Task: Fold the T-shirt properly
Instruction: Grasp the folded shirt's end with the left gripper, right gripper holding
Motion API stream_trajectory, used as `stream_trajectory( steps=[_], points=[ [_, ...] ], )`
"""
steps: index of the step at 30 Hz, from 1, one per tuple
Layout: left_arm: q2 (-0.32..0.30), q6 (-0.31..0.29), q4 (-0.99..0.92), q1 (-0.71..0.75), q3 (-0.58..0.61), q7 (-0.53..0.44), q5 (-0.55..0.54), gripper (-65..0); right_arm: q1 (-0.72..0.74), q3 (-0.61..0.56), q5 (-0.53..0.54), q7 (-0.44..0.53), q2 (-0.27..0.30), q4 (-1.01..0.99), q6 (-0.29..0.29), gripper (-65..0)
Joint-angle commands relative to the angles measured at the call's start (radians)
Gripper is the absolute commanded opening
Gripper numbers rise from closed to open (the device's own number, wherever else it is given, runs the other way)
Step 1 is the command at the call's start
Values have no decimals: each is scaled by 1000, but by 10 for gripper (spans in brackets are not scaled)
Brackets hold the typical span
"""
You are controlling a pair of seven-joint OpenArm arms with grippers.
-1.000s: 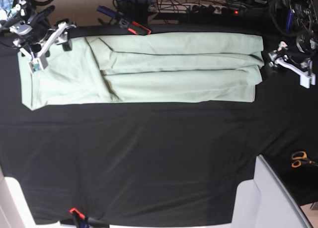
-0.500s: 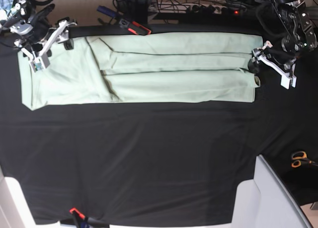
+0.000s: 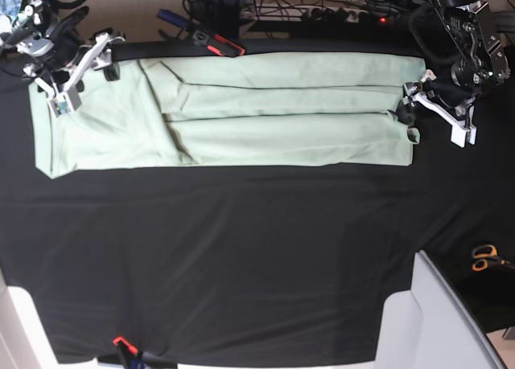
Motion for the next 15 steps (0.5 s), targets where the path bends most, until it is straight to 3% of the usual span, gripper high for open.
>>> stream_trajectory(
  steps=[1,8,12,15],
  points=[
    [-28,-5,30,23,-5,17,-3,-176,-1,1,11,16,8,13,4,-255],
    [-31,-14,144,69,-11,69,-3,-175,17,-1,10,16,8,-19,4,-255],
    [-27,-108,130,50,-87,86,-5,-173,19,-1,10,16,8,-56,4,-255],
    [-27,-140,104,35,-108,86,-5,-173,19,-1,10,16,8,-71,4,-255]
  ],
)
